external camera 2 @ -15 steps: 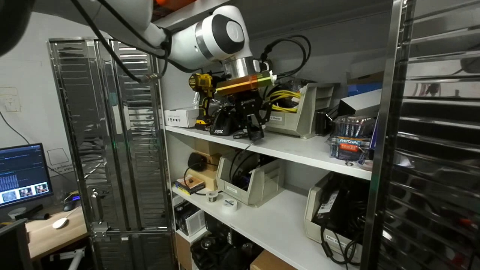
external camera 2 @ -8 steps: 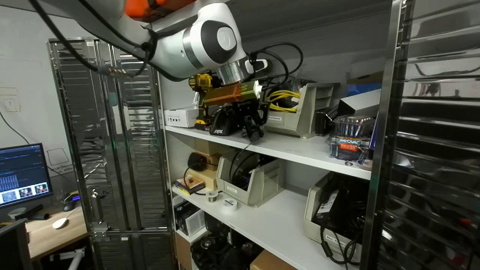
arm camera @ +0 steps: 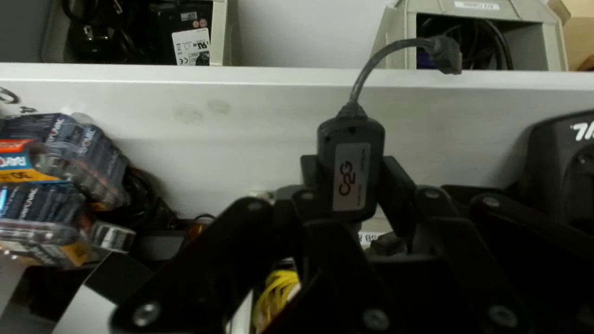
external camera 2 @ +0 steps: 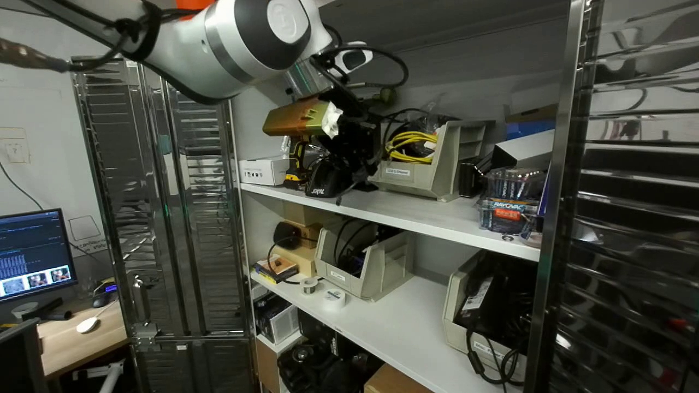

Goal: Put the black object in the cream coloured box

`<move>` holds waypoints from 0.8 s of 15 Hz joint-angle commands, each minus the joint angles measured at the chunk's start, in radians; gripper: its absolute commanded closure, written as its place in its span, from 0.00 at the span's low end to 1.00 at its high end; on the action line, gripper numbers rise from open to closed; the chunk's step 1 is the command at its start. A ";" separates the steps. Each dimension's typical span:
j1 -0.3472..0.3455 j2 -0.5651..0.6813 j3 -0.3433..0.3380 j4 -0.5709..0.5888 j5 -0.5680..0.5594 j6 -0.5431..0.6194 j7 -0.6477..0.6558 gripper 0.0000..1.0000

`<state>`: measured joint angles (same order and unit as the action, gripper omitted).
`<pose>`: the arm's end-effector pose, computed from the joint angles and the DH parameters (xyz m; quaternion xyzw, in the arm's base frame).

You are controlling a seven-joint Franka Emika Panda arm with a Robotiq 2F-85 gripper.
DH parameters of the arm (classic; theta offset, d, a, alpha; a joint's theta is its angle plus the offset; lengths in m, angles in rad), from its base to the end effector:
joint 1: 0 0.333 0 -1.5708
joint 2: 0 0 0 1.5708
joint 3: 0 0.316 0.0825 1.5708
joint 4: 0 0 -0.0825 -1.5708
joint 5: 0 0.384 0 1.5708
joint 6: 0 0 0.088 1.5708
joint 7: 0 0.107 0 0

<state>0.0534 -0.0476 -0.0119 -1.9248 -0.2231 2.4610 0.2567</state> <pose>0.5903 0.0246 0.5746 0.9530 -0.0400 0.2965 0.0482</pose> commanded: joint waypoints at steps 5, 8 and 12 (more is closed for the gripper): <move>-0.072 -0.034 0.041 0.035 -0.032 0.173 0.316 0.81; -0.070 0.073 0.042 0.165 -0.104 0.236 0.494 0.81; -0.041 0.243 0.011 0.384 -0.336 0.298 0.797 0.82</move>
<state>-0.0014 0.0529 0.0144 -1.7378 -0.4148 2.7144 0.8621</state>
